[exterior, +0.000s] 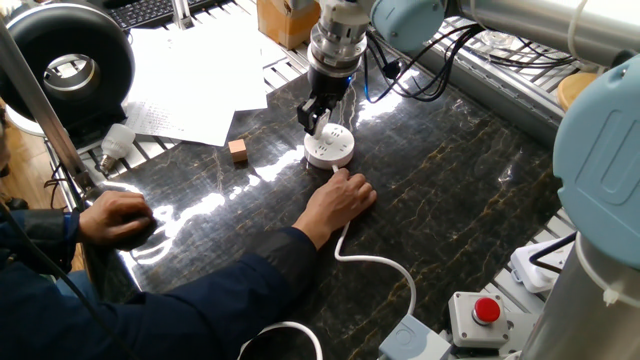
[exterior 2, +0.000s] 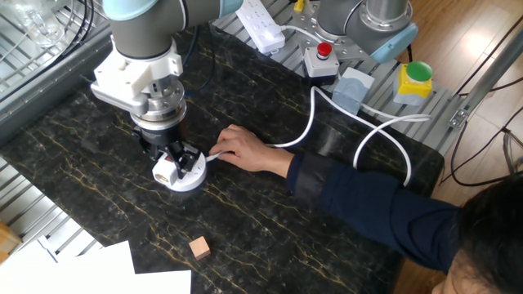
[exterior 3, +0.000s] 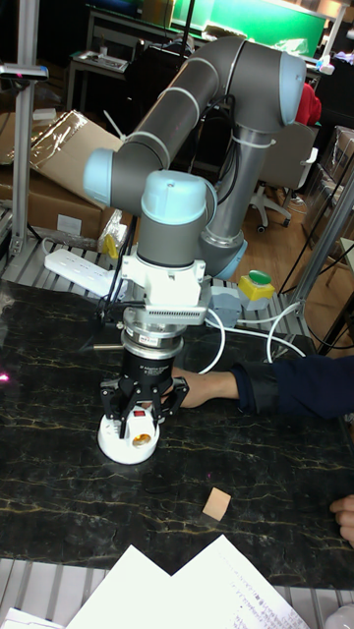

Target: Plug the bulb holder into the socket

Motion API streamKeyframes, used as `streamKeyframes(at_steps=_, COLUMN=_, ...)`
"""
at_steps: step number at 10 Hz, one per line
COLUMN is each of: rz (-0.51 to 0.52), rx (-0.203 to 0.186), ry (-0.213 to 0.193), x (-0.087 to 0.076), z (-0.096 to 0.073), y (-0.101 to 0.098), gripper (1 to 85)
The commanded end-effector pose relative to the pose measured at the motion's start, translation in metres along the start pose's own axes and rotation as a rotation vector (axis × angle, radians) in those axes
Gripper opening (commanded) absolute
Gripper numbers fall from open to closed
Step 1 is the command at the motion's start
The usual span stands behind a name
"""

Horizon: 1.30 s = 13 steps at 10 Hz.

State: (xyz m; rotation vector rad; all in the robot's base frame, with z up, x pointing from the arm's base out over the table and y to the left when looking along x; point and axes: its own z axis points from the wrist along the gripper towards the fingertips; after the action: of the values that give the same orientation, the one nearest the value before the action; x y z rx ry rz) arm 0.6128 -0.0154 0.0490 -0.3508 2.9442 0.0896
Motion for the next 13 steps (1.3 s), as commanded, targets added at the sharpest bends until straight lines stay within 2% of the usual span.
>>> streamKeyframes(at_steps=1, rz=-0.014, rx=-0.010, ry=-0.016, x=-0.004, z=0.001, y=0.002, gripper=3.0)
streamKeyframes(at_steps=3, rz=-0.021, rx=-0.015, ry=-0.006, x=-0.002, z=-0.002, y=0.002, gripper=4.7)
streamKeyframes(at_steps=5, rz=-0.064, rx=-0.041, ry=-0.014, x=-0.002, z=-0.010, y=0.005, gripper=41.3)
streamKeyframes(at_steps=6, rz=-0.105, rx=-0.036, ry=-0.028, x=-0.004, z=-0.010, y=0.002, gripper=61.7)
streamKeyframes(at_steps=7, rz=-0.133, rx=-0.029, ry=-0.040, x=-0.007, z=-0.011, y=0.000, gripper=74.7)
streamKeyframes(at_steps=9, rz=-0.158, rx=-0.033, ry=-0.048, x=-0.009, z=-0.013, y=0.001, gripper=84.3)
streamKeyframes(at_steps=13, rz=-0.167, rx=-0.036, ry=-0.054, x=-0.010, z=-0.010, y=0.002, gripper=85.0)
